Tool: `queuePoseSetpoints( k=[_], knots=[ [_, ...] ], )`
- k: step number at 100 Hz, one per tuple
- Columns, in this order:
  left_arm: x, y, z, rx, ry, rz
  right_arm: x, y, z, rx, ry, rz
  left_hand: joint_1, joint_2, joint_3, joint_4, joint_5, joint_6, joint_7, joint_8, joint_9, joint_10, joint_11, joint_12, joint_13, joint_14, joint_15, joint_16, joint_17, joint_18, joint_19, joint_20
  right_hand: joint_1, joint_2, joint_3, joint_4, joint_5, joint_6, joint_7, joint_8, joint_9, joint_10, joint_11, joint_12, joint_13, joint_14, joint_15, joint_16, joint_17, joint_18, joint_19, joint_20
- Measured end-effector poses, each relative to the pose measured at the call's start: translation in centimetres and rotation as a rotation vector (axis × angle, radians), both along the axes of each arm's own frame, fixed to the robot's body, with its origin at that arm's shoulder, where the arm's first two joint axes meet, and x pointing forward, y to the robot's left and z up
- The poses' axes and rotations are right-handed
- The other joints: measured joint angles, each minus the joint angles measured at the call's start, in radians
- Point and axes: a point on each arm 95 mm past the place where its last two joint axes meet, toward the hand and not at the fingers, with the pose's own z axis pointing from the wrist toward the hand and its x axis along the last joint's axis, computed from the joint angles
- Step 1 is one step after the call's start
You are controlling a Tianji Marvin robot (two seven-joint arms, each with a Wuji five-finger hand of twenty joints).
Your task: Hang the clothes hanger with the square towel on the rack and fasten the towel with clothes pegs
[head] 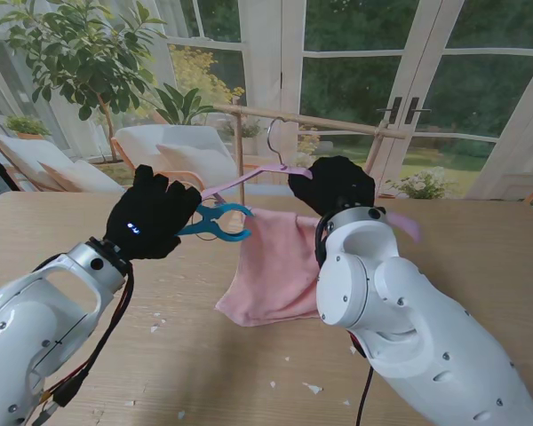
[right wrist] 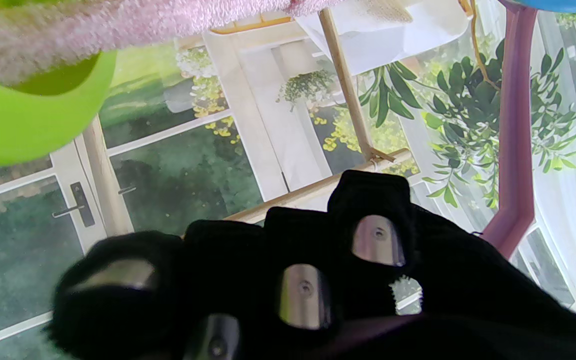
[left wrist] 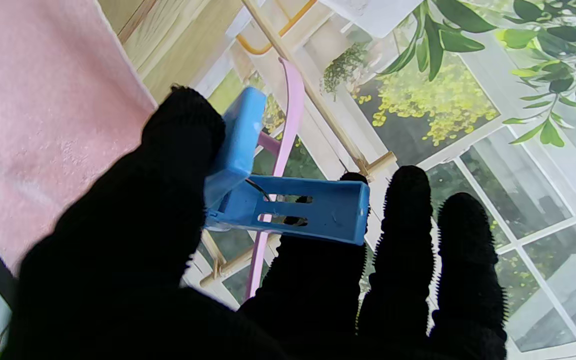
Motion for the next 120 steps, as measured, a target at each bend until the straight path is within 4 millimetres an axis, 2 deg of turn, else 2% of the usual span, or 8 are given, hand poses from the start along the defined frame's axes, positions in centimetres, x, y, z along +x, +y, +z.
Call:
queuePoseSetpoints(
  k=[10, 46, 92, 101, 105, 108, 114, 120],
  knots=[
    [0.1, -0.6, 0.0, 0.001, -0.011, 0.001, -0.1, 0.2, 0.1, 0.003, -0.007, 0.005, 0.0, 0.0, 0.0, 0.0, 0.011, 0.001, 0.007, 0.004, 0.02, 0.001, 0.0, 0.024, 0.016, 0.0, 0.024, 0.022, 0.02, 0.007, 0.014, 0.014, 0.0, 0.0, 0.0, 0.0, 0.0, 0.0, 0.0, 0.0, 0.0, 0.0, 0.0, 0.0, 0.0, 0.0, 0.0, 0.0, 0.0, 0.0, 0.0, 0.0],
    [0.8, -1.8, -0.5, 0.023, -0.057, 0.037, -0.6, 0.8, 0.3, 0.005, -0.023, 0.021, 0.0, 0.0, 0.0, 0.0, 0.039, 0.009, 0.05, 0.026, 0.074, 0.024, 0.058, 0.154, 0.091, 0.006, 0.141, 0.125, 0.081, 0.031, 0.113, 0.136, 0.0, 0.0, 0.0, 0.0, 0.0, 0.0, 0.0, 0.0, 0.0, 0.0, 0.0, 0.0, 0.0, 0.0, 0.0, 0.0, 0.0, 0.0, 0.0, 0.0],
    [1.8, -3.9, -1.2, 0.06, -0.038, 0.051, -0.7, 1.5, 0.3, 0.004, -0.033, 0.04, 0.0, 0.0, 0.0, 0.0, 0.041, 0.01, 0.059, 0.036, 0.085, 0.029, 0.088, 0.167, 0.106, 0.006, 0.15, 0.136, 0.09, 0.04, 0.115, 0.163, 0.001, 0.0, 0.0, 0.0, 0.0, 0.0, 0.0, 0.0, 0.0, 0.0, 0.0, 0.0, 0.0, -0.001, 0.001, 0.0, 0.0, -0.001, 0.0, 0.0],
    [1.9, -3.9, -1.4, 0.07, -0.027, 0.064, -0.7, 1.4, 0.3, 0.004, -0.033, 0.041, -0.004, 0.0, 0.0, 0.0, 0.035, 0.01, 0.059, 0.033, 0.073, 0.029, 0.088, 0.167, 0.069, 0.006, 0.094, 0.135, 0.059, 0.04, 0.115, 0.163, 0.001, 0.0, 0.0, 0.0, 0.0, 0.0, 0.0, 0.0, 0.0, 0.0, 0.0, 0.0, 0.0, -0.001, 0.001, 0.0, 0.0, -0.001, 0.0, 0.0],
    [2.0, -3.9, -1.4, 0.072, -0.022, 0.069, -0.6, 1.4, 0.3, 0.005, -0.033, 0.04, -0.04, 0.0, 0.002, 0.0, 0.031, 0.01, 0.024, 0.033, 0.038, 0.031, 0.089, 0.149, 0.031, 0.006, 0.064, 0.12, 0.044, 0.04, 0.088, 0.162, 0.001, 0.0, 0.0, 0.0, 0.0, 0.0, 0.0, 0.0, 0.0, 0.0, 0.0, 0.0, 0.0, -0.001, 0.001, 0.0, 0.0, -0.001, 0.0, 0.0],
    [2.0, -3.9, -1.5, 0.074, -0.018, 0.073, -0.6, 1.4, 0.3, 0.005, -0.033, 0.039, -0.077, 0.0, 0.008, 0.0, 0.022, 0.01, -0.016, 0.026, -0.005, 0.032, 0.089, 0.083, 0.0, 0.005, 0.026, 0.097, 0.026, 0.04, 0.084, 0.154, 0.001, 0.0, 0.0, 0.0, 0.0, 0.0, 0.0, 0.0, 0.0, 0.0, 0.0, 0.0, 0.0, -0.001, 0.001, 0.0, 0.0, -0.001, 0.0, 0.0],
    [2.0, -3.8, -1.5, 0.08, -0.01, 0.081, -0.6, 1.4, 0.3, 0.006, -0.032, 0.039, -0.159, 0.043, 0.01, 0.039, 0.01, 0.02, -0.102, 0.003, -0.078, 0.033, 0.09, -0.054, -0.061, 0.0, -0.055, 0.049, -0.014, 0.039, 0.027, 0.124, 0.002, 0.0, 0.0, 0.0, 0.0, 0.0, 0.0, 0.0, 0.0, 0.0, 0.0, 0.0, 0.0, -0.001, 0.001, 0.0, 0.0, -0.001, 0.0, 0.0],
    [2.0, -3.7, -1.5, 0.084, -0.008, 0.082, -0.6, 1.3, 0.3, 0.006, -0.031, 0.038, -0.186, 0.071, 0.01, 0.053, -0.001, 0.03, -0.162, -0.03, -0.135, 0.033, 0.085, -0.12, -0.123, -0.002, -0.118, 0.0, -0.052, 0.039, -0.025, 0.087, 0.002, 0.0, 0.0, 0.0, 0.0, 0.001, 0.0, 0.0, 0.0, 0.0, 0.0, 0.0, 0.0, -0.001, 0.002, 0.0, 0.0, -0.001, 0.0, 0.0]
  ],
)
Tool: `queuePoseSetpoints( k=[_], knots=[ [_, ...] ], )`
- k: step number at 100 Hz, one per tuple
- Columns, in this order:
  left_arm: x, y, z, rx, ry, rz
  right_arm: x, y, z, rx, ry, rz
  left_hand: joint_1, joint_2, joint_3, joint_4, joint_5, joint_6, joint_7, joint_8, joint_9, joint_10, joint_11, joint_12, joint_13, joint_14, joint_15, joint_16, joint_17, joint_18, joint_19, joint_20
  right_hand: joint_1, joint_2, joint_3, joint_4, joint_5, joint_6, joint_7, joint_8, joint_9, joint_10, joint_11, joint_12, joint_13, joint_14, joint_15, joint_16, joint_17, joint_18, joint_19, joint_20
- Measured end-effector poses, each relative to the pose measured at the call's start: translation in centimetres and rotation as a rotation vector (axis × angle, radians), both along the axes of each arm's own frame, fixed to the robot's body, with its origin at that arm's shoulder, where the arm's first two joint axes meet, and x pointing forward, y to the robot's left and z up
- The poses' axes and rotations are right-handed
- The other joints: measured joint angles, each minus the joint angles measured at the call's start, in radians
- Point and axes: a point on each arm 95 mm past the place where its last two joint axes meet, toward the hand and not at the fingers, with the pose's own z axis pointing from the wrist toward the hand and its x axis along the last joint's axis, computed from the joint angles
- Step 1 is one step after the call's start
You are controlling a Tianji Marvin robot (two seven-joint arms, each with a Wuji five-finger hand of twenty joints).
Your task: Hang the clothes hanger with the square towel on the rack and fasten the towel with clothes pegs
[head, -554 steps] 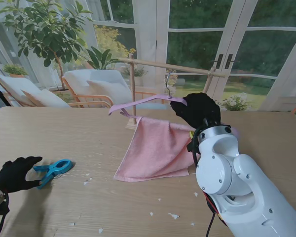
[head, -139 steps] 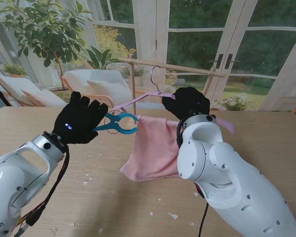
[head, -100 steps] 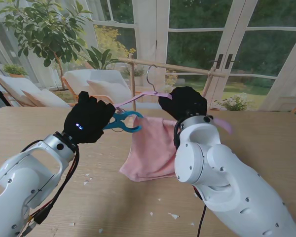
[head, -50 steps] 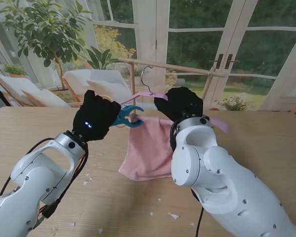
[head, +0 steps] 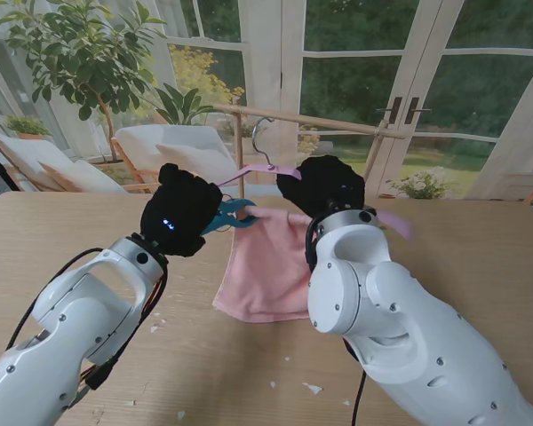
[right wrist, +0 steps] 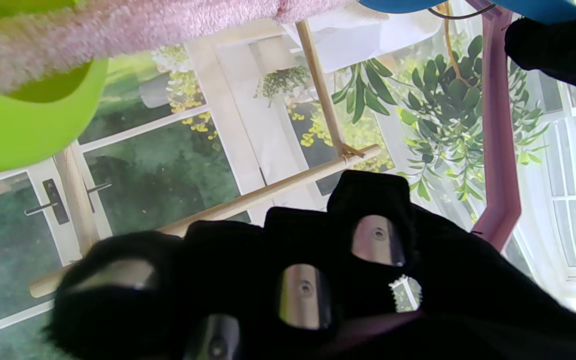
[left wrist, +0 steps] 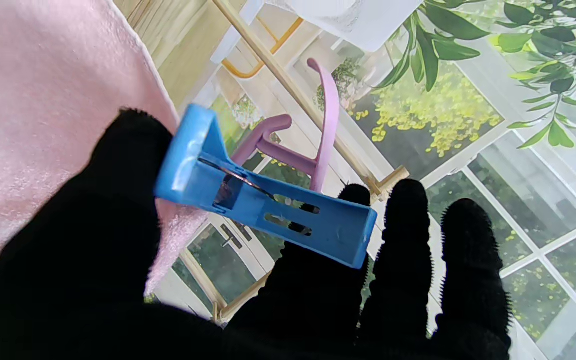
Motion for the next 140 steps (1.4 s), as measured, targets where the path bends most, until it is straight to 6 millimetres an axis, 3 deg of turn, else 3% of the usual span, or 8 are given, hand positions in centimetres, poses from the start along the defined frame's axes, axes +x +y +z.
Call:
queuePoseSetpoints(
  k=[25, 40, 51, 73, 86, 104, 126, 140],
  knots=[
    [-0.6, 0.2, 0.4, 0.021, 0.012, -0.001, 0.0, 0.0, 0.0, 0.0, 0.004, -0.001, -0.09, 0.143, 0.011, 0.027, -0.072, 0.001, -0.225, -0.177, -0.17, -0.042, -0.167, -0.205, -0.19, -0.012, -0.254, -0.178, -0.126, 0.003, -0.192, -0.107, 0.0, 0.0, 0.0, 0.0, 0.0, 0.0, 0.0, 0.0, 0.0, 0.0, 0.0, 0.0, 0.0, 0.0, 0.001, 0.0, 0.0, 0.0, 0.001, 0.0],
    [-1.0, 0.4, 0.7, 0.021, 0.017, -0.001, 0.0, -0.1, -0.1, -0.001, 0.011, -0.002, -0.145, 0.158, -0.008, 0.027, -0.151, -0.013, -0.347, -0.228, -0.267, -0.056, -0.232, -0.265, -0.251, -0.014, -0.335, -0.236, -0.161, 0.014, -0.261, -0.138, 0.0, 0.0, 0.0, 0.0, 0.0, 0.0, 0.0, 0.0, 0.0, 0.0, 0.0, 0.0, 0.0, 0.0, 0.001, 0.0, 0.0, 0.0, 0.001, 0.0],
    [-1.3, 0.8, 0.9, -0.021, 0.035, -0.01, 0.0, -0.2, 0.0, 0.001, 0.015, -0.008, -0.177, 0.158, -0.018, 0.027, -0.163, -0.013, -0.394, -0.242, -0.277, -0.057, -0.242, -0.278, -0.252, -0.014, -0.35, -0.251, -0.164, 0.025, -0.276, -0.138, 0.0, 0.0, -0.005, 0.0, 0.0, 0.0, 0.0, 0.0, 0.0, 0.0, 0.0, 0.0, 0.0, 0.0, 0.001, 0.0, 0.0, 0.0, 0.001, 0.0],
    [-2.0, 2.5, 2.2, -0.158, 0.078, -0.03, 0.1, -0.9, 0.3, 0.014, 0.017, -0.024, -0.166, 0.208, -0.054, 0.027, -0.163, -0.015, -0.415, -0.244, -0.278, -0.059, -0.242, -0.286, -0.252, -0.014, -0.359, -0.252, -0.164, 0.025, -0.277, -0.139, 0.001, 0.0, -0.005, 0.0, 0.0, 0.0, 0.0, 0.0, 0.0, 0.0, 0.0, 0.0, 0.0, 0.0, 0.001, 0.0, 0.0, 0.0, 0.001, 0.0],
    [-2.8, 3.9, 3.0, -0.367, 0.181, -0.062, 0.1, -1.5, 0.4, 0.027, 0.02, -0.036, -0.073, 0.249, -0.082, 0.03, -0.146, -0.024, -0.419, -0.245, -0.262, -0.059, -0.242, -0.287, -0.252, -0.014, -0.361, -0.252, -0.175, 0.026, -0.304, -0.139, 0.001, 0.0, -0.005, 0.0, 0.0, 0.0, 0.0, 0.0, 0.0, 0.0, 0.0, 0.0, 0.0, 0.0, 0.001, 0.0, 0.0, 0.0, 0.001, 0.0],
    [-3.3, 5.9, 3.5, -0.513, 0.278, -0.055, 0.3, -2.2, 0.1, 0.046, 0.04, -0.038, -0.039, 0.258, -0.103, 0.057, -0.12, -0.05, -0.428, -0.256, -0.26, -0.061, -0.259, -0.308, -0.264, -0.023, -0.399, -0.264, -0.217, 0.025, -0.392, -0.151, 0.001, 0.0, -0.005, 0.0, 0.0, 0.0, 0.0, 0.0, 0.0, 0.0, 0.0, 0.0, 0.0, 0.0, 0.001, 0.0, 0.0, 0.0, 0.001, 0.0],
    [-3.1, 7.4, 2.6, -0.74, 0.378, -0.065, 1.2, -2.4, -0.7, 0.057, 0.089, -0.031, -0.001, 0.277, -0.142, 0.065, -0.107, -0.068, -0.452, -0.288, -0.263, -0.07, -0.278, -0.321, -0.314, -0.04, -0.462, -0.265, -0.265, 0.012, -0.565, -0.152, 0.001, 0.0, -0.005, 0.0, 0.0, 0.0, 0.0, 0.0, 0.0, 0.0, 0.0, 0.0, 0.0, -0.001, 0.001, 0.0, 0.0, -0.001, 0.001, 0.0],
    [-3.1, 8.2, 1.0, -0.811, 0.393, -0.036, 2.2, -2.7, -1.2, 0.061, 0.116, -0.034, 0.022, 0.307, -0.171, 0.067, -0.095, -0.073, -0.454, -0.293, -0.269, -0.07, -0.287, -0.322, -0.326, -0.049, -0.495, -0.266, -0.267, -0.001, -0.714, -0.096, 0.001, 0.0, -0.005, 0.0, 0.0, 0.0, 0.0, 0.0, 0.0, 0.0, 0.0, 0.0, 0.0, -0.001, 0.002, 0.0, 0.0, -0.001, 0.001, 0.0]
  ],
)
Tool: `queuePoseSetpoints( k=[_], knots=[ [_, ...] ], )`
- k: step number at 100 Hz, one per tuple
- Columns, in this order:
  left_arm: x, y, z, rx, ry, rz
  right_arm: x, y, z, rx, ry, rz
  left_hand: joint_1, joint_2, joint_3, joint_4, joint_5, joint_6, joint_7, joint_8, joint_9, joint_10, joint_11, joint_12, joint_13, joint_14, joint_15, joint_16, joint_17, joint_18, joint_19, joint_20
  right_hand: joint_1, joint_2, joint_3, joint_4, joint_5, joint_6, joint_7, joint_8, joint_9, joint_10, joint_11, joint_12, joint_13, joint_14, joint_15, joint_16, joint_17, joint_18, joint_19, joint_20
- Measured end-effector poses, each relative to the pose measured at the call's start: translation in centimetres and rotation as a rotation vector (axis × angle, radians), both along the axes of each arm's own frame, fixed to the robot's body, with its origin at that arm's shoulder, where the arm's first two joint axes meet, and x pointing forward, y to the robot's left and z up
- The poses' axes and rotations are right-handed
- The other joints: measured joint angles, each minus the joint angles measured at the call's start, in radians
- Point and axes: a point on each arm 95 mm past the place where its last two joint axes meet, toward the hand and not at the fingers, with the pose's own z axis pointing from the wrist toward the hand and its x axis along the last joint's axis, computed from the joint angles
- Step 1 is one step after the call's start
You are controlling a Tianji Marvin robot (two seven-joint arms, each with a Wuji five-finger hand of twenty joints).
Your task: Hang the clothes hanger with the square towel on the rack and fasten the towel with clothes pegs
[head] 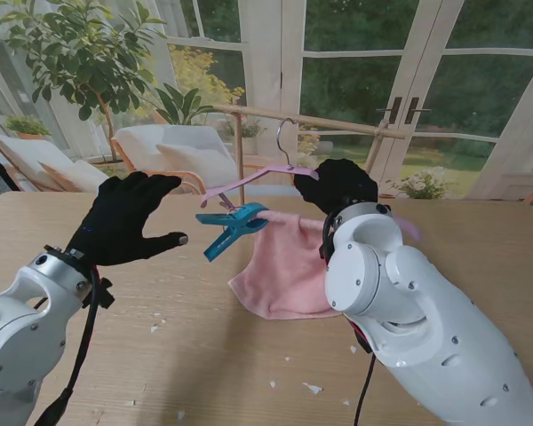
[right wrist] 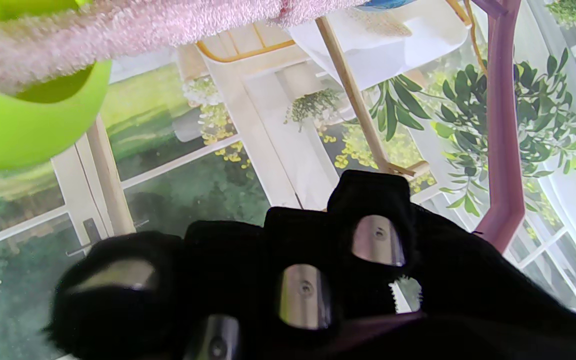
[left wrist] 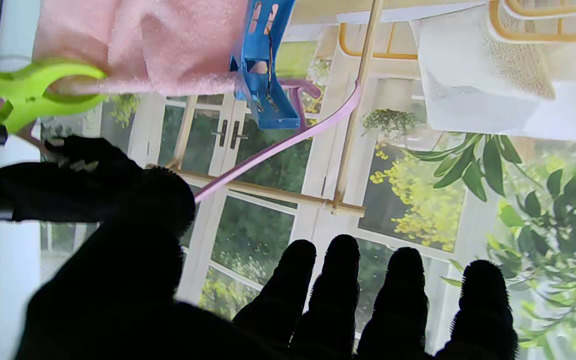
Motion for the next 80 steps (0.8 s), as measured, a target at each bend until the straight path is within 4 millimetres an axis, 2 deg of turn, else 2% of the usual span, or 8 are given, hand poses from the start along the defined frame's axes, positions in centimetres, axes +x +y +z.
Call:
queuePoseSetpoints(
  k=[13, 30, 46, 59, 80],
  knots=[
    [-0.6, 0.3, -1.7, -0.201, -0.008, 0.022, 1.0, -0.5, -0.4, 0.004, 0.025, -0.009, 0.0, 0.006, 0.023, 0.0, 0.023, 0.0, -0.002, -0.021, -0.01, 0.0, -0.001, 0.0, -0.023, -0.001, -0.044, -0.002, -0.002, -0.014, -0.126, 0.083, 0.0, 0.0, 0.0, 0.0, 0.0, 0.0, 0.0, 0.0, 0.0, 0.0, 0.0, 0.0, 0.0, 0.0, 0.0, 0.0, 0.0, 0.0, 0.0, 0.0],
    [-2.1, -0.2, -4.3, -0.291, -0.03, 0.047, 2.2, -1.2, -0.8, 0.026, 0.067, -0.015, 0.001, 0.007, 0.079, 0.0, 0.034, 0.003, 0.004, -0.034, -0.013, 0.0, 0.009, 0.0, -0.047, -0.009, -0.046, 0.004, -0.025, -0.026, -0.165, 0.084, 0.0, 0.0, 0.0, 0.0, 0.0, 0.0, 0.0, 0.0, 0.0, 0.0, 0.0, 0.0, 0.0, 0.0, 0.001, 0.0, 0.0, 0.0, 0.0, 0.0],
    [-3.3, -0.6, -6.5, -0.35, -0.008, 0.048, 3.4, -2.0, -0.9, 0.044, 0.095, -0.026, 0.001, 0.019, 0.085, 0.0, 0.009, 0.004, 0.037, -0.036, -0.058, 0.0, 0.023, 0.0, -0.078, -0.024, -0.065, 0.016, -0.024, -0.051, -0.206, 0.045, 0.0, 0.0, 0.0, 0.0, 0.0, 0.0, 0.0, 0.0, 0.0, 0.0, 0.001, 0.0, 0.0, 0.0, 0.001, 0.0, 0.0, 0.0, 0.0, 0.0],
    [-3.9, -1.0, -8.0, -0.352, 0.031, 0.045, 4.8, -2.6, -0.8, 0.057, 0.123, -0.033, 0.001, 0.028, 0.084, 0.0, -0.005, 0.004, 0.06, -0.036, -0.07, 0.0, 0.024, 0.0, -0.099, -0.036, -0.06, 0.016, -0.023, -0.052, -0.215, 0.012, 0.0, 0.0, 0.0, 0.0, 0.0, 0.0, 0.0, 0.0, 0.0, 0.0, 0.001, 0.0, 0.0, 0.0, 0.001, 0.0, 0.0, 0.0, 0.0, 0.0],
    [-4.1, -1.2, -9.1, -0.351, 0.056, 0.039, 6.9, -3.3, -0.9, 0.105, 0.185, -0.037, 0.001, 0.03, 0.084, 0.0, -0.005, 0.004, 0.078, -0.036, -0.071, 0.0, 0.024, 0.0, -0.104, -0.037, -0.06, 0.016, -0.023, -0.054, -0.216, -0.008, 0.0, 0.0, 0.0, 0.0, 0.001, 0.0, 0.0, 0.0, 0.0, 0.0, 0.001, 0.0, 0.0, 0.0, 0.002, 0.001, 0.0, 0.0, 0.0, 0.0]
  ],
)
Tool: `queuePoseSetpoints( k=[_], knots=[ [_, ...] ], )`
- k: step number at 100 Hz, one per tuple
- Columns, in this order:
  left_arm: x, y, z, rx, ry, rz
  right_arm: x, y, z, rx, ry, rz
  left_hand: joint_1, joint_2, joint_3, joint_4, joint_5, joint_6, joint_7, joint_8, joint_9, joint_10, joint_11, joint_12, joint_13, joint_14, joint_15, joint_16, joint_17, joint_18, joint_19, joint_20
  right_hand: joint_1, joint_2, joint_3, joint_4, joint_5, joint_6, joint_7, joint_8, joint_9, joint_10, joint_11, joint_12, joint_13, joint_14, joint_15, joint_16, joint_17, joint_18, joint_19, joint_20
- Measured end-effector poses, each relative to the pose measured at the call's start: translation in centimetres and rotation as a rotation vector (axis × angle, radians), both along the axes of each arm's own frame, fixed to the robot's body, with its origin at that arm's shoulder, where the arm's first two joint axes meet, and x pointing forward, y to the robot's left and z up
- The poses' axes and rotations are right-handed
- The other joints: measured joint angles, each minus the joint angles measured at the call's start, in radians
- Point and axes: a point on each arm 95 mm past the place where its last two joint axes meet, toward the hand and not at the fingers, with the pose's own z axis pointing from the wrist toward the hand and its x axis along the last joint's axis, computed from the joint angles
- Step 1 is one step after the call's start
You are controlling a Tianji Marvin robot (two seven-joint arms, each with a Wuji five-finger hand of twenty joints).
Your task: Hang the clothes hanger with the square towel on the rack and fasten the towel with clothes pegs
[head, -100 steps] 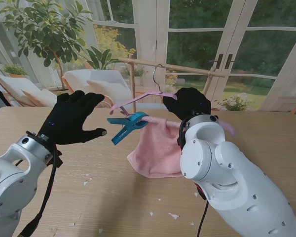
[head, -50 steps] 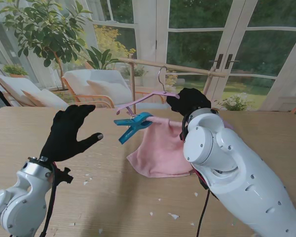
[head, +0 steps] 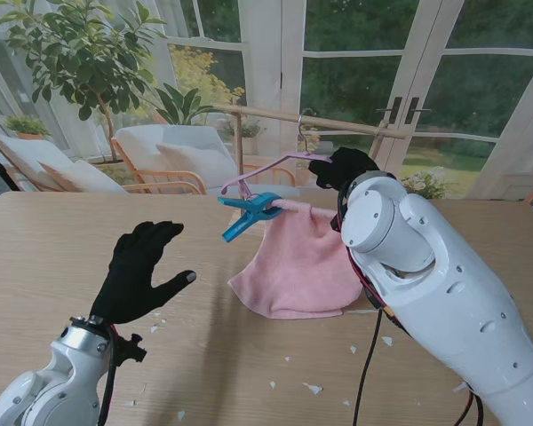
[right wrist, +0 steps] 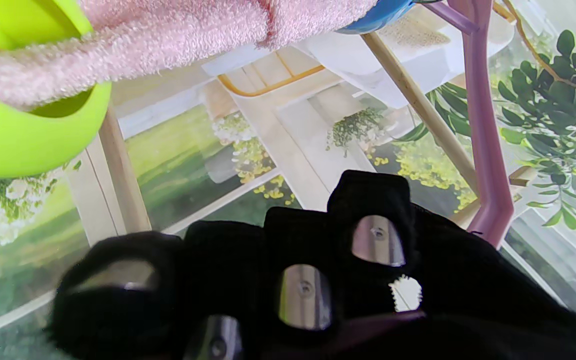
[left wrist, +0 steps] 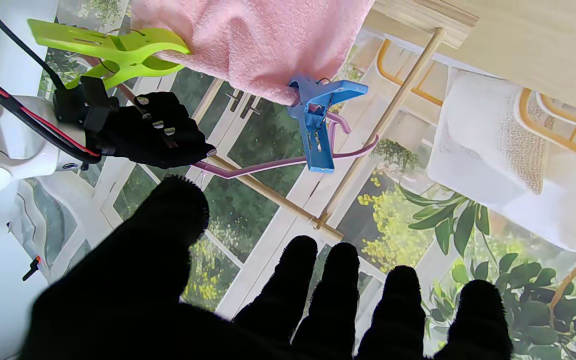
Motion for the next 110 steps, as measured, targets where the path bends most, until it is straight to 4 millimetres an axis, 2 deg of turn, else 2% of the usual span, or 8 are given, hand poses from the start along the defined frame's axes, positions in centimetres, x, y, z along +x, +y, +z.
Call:
queuePoseSetpoints(
  k=[51, 110],
  knots=[
    [-0.1, 0.1, -1.1, -0.002, 0.02, -0.006, 3.2, -1.6, -0.3, 0.056, 0.099, -0.059, 0.0, 0.0, 0.0, 0.0, 0.0, 0.0, 0.009, 0.0, 0.0, 0.0, 0.0, 0.008, -0.001, -0.009, 0.0, 0.0, 0.0, -0.01, -0.009, -0.022, 0.0, 0.0, 0.0, 0.0, 0.0, 0.0, 0.0, 0.0, 0.0, 0.0, 0.0, 0.0, 0.0, 0.0, 0.0, 0.0, 0.0, 0.0, 0.0, 0.0],
    [-0.1, 0.2, -2.2, 0.015, 0.043, -0.003, 4.6, -2.7, -1.8, 0.081, 0.173, -0.11, 0.0, 0.0, 0.011, 0.0, 0.0, 0.0, 0.012, 0.0, 0.0, 0.0, 0.008, 0.009, -0.001, -0.009, 0.0, 0.0, 0.0, -0.01, -0.009, -0.024, 0.001, 0.0, 0.0, 0.0, 0.0, 0.0, 0.0, 0.0, 0.0, 0.0, 0.001, 0.0, 0.0, 0.0, 0.001, 0.0, 0.0, 0.0, 0.0, 0.0]
  ],
)
